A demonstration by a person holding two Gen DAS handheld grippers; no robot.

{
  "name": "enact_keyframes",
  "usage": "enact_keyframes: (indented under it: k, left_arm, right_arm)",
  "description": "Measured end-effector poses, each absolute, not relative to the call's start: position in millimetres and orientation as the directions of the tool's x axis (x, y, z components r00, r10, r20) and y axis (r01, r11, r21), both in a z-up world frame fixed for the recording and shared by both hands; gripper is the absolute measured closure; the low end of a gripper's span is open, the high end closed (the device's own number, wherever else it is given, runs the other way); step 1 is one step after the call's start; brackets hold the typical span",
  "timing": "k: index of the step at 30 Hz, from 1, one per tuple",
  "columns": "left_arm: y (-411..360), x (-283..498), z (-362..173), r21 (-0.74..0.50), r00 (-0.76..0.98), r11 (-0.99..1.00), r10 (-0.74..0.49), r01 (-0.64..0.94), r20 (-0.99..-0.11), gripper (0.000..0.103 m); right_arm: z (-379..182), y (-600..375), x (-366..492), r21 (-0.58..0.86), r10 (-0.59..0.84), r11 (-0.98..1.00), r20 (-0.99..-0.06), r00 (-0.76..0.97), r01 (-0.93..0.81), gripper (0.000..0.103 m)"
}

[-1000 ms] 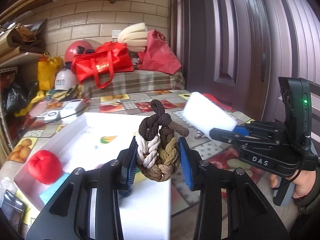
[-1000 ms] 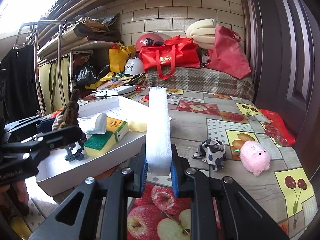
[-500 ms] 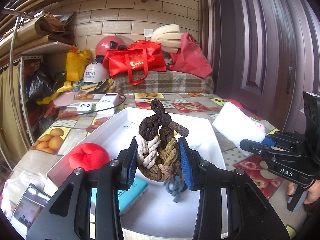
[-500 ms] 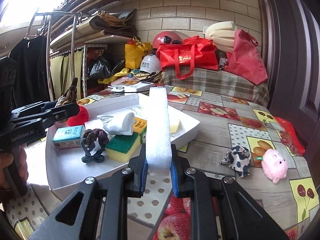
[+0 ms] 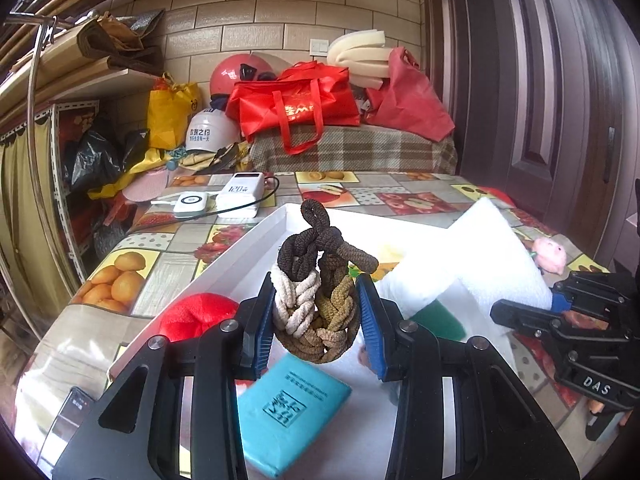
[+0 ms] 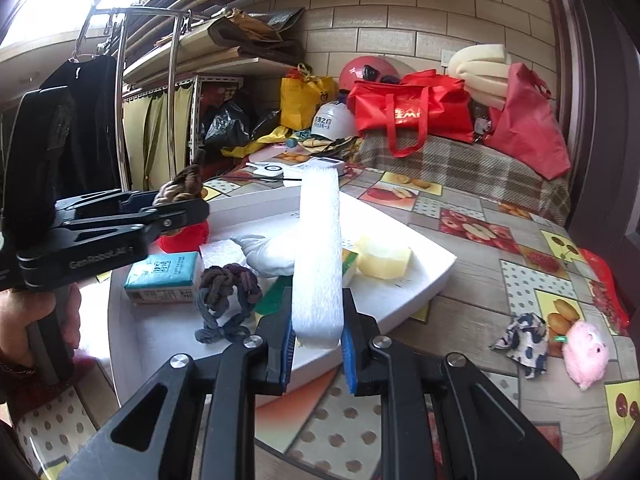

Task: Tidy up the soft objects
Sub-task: 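Lower and release the rope knot into the tray with left tool while right tool releases the foam strip, then move both open tools back toward the cow-print cloth and pink pig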

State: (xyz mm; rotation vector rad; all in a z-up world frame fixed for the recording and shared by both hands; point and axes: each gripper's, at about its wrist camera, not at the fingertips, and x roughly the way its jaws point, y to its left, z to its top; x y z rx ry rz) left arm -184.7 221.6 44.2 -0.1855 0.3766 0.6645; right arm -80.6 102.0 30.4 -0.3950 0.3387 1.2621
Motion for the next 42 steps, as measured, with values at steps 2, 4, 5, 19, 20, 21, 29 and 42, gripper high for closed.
enact_keyframes:
  k: [2,4,5,19,20,21,29,42]
  left_arm:
    - [229.4,-181.0,42.9,-0.055,0.713,0.764,0.57,-0.642,-0.408,0.065]
    - [235.2,-179.3,42.6,-0.064,0.707,0.755,0.576,-0.652,-0.41,0.065]
    - [238.8,-178.4,42.4,-0.07,0.704,0.75,0.58,-0.658,-0.41,0.065]
    - [251.5,-163.0,41.1,-0.056,0.646,0.703,0.616,-0.709,-0.452,0.029]
    - [248.7,-162.2,41.6,-0.043,0.644,0.704,0.622,-0.709,-0.446,0.011]
    - [245.9,-162.0,42.2,-0.029,0.641,0.703,0.63,-0.711,-0.438,0.006]
    - [236.0,-166.2,46.0,0.014,0.64,0.698,0.665,-0.716,-0.385,0.0]
    - [233.6,-174.4,47.8,0.006,0.63,0.675,0.692,-0.738,-0.352,0.0]
  right_arm:
    - [29.2,111.1,-79.2,-0.087,0.845,0.246,-0.469,0.258,-0.965,0.085]
    - [28.5,118.5,-79.7,-0.081,0.843,0.243,-0.475,0.252,-0.967,0.085]
    - [28.4,121.8,-80.4,-0.079,0.843,0.24,-0.477,0.249,-0.967,0.085]
    - [19.1,168.2,-59.9,-0.015,0.793,0.265,-0.566,0.227,-0.964,0.083]
    - [18.8,167.5,-58.7,-0.012,0.79,0.273,-0.568,0.231,-0.962,0.078]
    - [19.3,166.2,-58.8,-0.01,0.792,0.277,-0.565,0.234,-0.961,0.07]
    - [23.7,162.2,-67.4,-0.041,0.805,0.272,-0.538,0.25,-0.962,0.0]
    - [26.4,161.4,-64.7,-0.034,0.816,0.28,-0.518,0.256,-0.96,0.0]
